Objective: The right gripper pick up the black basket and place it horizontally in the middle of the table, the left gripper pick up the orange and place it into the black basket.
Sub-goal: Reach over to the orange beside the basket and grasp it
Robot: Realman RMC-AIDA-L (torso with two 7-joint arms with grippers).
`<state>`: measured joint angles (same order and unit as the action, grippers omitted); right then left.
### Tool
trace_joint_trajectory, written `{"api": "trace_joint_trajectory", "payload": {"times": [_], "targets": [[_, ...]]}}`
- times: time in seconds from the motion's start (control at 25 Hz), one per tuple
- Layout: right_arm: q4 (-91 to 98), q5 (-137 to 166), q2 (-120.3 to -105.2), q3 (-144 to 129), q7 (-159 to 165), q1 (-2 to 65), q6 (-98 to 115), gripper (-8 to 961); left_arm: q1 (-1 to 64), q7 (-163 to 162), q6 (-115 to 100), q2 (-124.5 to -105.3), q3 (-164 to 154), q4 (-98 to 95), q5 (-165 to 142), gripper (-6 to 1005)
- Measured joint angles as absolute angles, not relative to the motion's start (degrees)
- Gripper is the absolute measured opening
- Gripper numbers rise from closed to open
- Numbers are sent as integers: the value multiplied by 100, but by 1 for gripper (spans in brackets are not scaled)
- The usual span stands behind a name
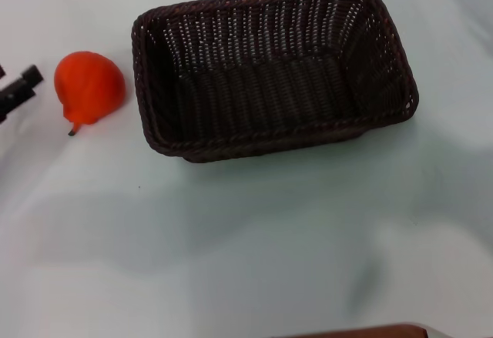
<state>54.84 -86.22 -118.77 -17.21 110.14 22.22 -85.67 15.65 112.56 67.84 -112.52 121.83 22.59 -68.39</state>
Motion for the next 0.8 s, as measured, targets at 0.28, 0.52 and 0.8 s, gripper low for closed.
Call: {"api": "trace_joint_trajectory", "payload": {"times": [0.28,0.52,0.8], "targets": [[3841,-9673,-11920,-1467,8355,2206,-8368,913,1648,11016,6567,-11430,12197,2526,-7518,840],[3574,-9769,-11925,-1294,8108,2150,-8360,914,1639,11030,6540,-11482,12186,2541,-7530,840],[3480,-9776,-11927,-1274,8075,2169,-8386,906,1684,11283,5719,-11891,12201,2861,-7536,839]]}}
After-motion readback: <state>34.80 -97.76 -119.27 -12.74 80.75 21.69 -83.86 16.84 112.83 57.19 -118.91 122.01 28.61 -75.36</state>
